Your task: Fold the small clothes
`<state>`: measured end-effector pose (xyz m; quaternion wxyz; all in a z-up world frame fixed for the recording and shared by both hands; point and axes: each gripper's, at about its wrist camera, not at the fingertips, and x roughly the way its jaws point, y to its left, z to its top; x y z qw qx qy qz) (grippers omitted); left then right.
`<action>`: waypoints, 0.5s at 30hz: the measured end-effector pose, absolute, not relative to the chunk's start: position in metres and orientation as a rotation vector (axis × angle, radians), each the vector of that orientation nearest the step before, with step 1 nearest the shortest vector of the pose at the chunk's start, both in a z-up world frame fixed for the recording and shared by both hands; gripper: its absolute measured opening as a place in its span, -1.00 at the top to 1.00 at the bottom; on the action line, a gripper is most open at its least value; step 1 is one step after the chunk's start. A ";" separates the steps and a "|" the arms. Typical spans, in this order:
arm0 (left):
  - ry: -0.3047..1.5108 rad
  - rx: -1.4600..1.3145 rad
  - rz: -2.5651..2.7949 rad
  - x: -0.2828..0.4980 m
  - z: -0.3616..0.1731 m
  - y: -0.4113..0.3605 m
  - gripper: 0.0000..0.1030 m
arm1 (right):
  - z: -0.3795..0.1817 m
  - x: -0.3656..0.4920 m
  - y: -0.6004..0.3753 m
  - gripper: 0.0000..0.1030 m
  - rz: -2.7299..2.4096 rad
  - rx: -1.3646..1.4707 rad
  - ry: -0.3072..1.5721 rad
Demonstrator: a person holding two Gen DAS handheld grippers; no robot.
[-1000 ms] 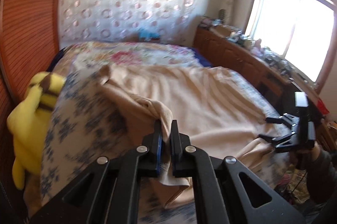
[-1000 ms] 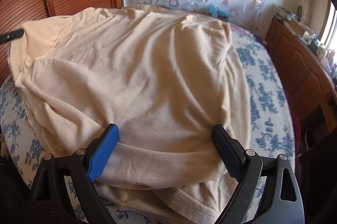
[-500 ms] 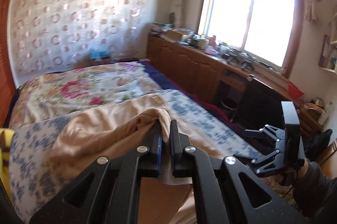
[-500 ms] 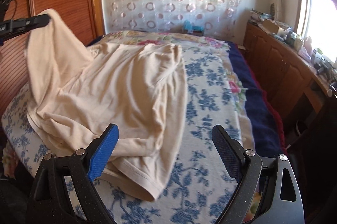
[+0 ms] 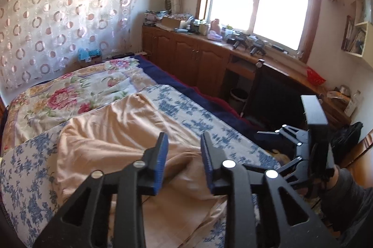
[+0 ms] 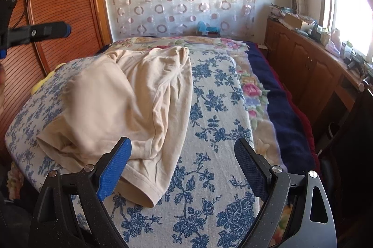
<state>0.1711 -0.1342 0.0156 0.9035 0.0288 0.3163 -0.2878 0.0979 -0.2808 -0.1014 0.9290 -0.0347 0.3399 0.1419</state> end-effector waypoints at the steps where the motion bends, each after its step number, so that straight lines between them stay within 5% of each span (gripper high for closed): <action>1: 0.653 0.059 -0.585 0.170 0.013 -0.131 0.37 | -0.102 0.098 -0.280 -0.78 0.292 -0.071 0.698; 15: 0.716 0.026 -0.404 0.152 -0.038 -0.063 0.26 | -0.101 0.110 -0.252 -0.78 0.342 -0.092 0.703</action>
